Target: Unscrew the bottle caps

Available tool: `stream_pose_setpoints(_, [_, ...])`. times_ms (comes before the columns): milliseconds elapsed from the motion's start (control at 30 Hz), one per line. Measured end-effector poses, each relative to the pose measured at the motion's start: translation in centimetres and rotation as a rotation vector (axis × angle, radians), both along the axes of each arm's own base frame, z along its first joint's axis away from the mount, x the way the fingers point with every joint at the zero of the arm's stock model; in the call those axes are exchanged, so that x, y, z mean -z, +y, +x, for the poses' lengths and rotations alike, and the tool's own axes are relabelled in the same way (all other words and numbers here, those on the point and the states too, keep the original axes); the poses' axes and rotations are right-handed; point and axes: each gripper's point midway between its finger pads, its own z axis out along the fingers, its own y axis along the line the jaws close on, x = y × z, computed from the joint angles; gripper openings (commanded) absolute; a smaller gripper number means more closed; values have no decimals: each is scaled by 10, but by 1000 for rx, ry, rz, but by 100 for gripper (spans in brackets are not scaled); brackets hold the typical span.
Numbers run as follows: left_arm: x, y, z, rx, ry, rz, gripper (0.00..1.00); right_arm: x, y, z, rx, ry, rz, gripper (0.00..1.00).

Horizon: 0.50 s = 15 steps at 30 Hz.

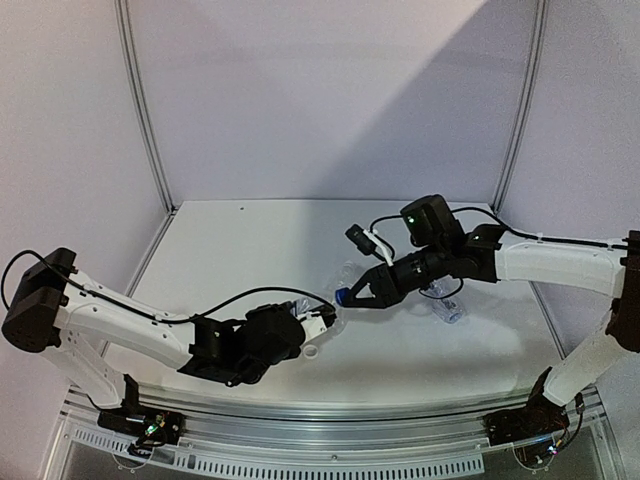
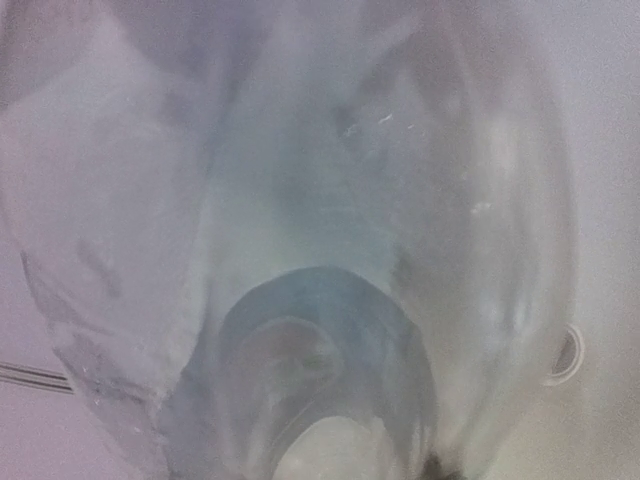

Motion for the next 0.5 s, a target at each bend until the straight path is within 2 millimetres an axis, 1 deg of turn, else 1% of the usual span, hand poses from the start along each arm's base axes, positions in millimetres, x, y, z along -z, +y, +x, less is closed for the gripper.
stream_pose_setpoints(100, [5, -3, -6, 42, 46, -20, 0, 2, 1, -3, -30, -146, -72, 6])
stream_pose_setpoints(233, [14, -7, -25, 151, 154, -31, 0, 7, 1, -30, -156, -404, -165, 7])
stream_pose_setpoints(267, [14, -8, -28, 171, 171, -32, 0, 8, -3, -31, -173, -456, -181, 8])
stream_pose_setpoints(300, [15, -9, -32, 190, 189, -34, 0, 8, -3, -38, -209, -511, -190, 9])
stream_pose_setpoints(333, [16, -11, -35, 210, 205, -36, 0, 9, -5, -41, -230, -562, -201, 11])
stream_pose_setpoints(433, [14, -16, -42, 255, 234, -49, 0, 8, -9, -49, -284, -723, -221, 21])
stream_pose_setpoints(467, [13, -17, -44, 272, 242, -55, 0, 7, -11, -53, -301, -790, -227, 27])
stream_pose_setpoints(500, [11, -19, -47, 290, 247, -60, 0, 6, -13, -56, -314, -856, -233, 35])
